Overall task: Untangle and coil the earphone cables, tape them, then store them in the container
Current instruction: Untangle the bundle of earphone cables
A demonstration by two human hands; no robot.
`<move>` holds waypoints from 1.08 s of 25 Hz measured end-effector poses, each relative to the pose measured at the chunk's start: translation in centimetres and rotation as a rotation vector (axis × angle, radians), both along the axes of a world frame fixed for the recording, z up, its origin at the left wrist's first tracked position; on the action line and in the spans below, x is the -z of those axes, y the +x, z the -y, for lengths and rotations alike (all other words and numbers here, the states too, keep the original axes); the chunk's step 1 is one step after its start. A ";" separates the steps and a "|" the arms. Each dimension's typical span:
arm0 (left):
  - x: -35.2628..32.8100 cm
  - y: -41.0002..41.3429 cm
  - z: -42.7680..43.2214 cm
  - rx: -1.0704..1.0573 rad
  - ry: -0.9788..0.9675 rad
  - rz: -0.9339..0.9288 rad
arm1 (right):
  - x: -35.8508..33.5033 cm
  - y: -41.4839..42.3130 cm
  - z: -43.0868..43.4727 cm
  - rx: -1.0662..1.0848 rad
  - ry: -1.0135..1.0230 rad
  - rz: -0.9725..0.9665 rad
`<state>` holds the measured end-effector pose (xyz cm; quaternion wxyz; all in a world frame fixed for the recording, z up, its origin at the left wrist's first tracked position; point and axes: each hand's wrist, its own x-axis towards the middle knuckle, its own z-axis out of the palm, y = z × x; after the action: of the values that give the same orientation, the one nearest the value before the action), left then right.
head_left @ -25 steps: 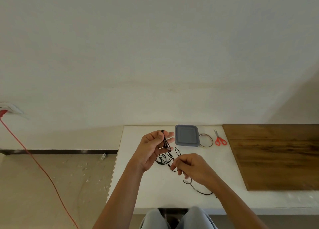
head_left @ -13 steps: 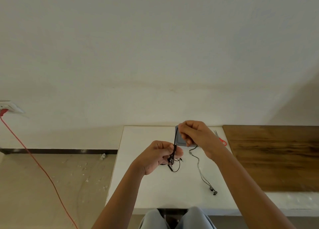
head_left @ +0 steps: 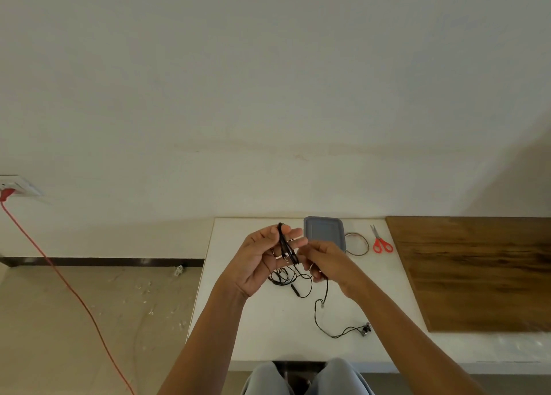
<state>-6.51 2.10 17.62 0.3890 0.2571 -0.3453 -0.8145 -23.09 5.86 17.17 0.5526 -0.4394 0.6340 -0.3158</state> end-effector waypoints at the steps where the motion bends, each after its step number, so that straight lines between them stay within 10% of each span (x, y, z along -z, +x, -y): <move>1: 0.1 0.1 0.2 -0.034 0.010 -0.008 | 0.4 0.1 -0.6 -0.027 -0.004 -0.023; 14: 0.8 0.1 0.3 0.117 -0.189 0.344 | -4.9 -0.7 -3.3 -0.229 -0.274 -0.371; 27: 0.0 -0.2 -0.9 0.240 -0.087 0.204 | -2.7 -1.1 2.3 -0.054 -0.218 -0.063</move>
<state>-6.71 3.01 17.63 0.2627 0.2785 -0.4461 -0.8090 -24.21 3.59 19.83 0.4898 -0.5233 0.6009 -0.3538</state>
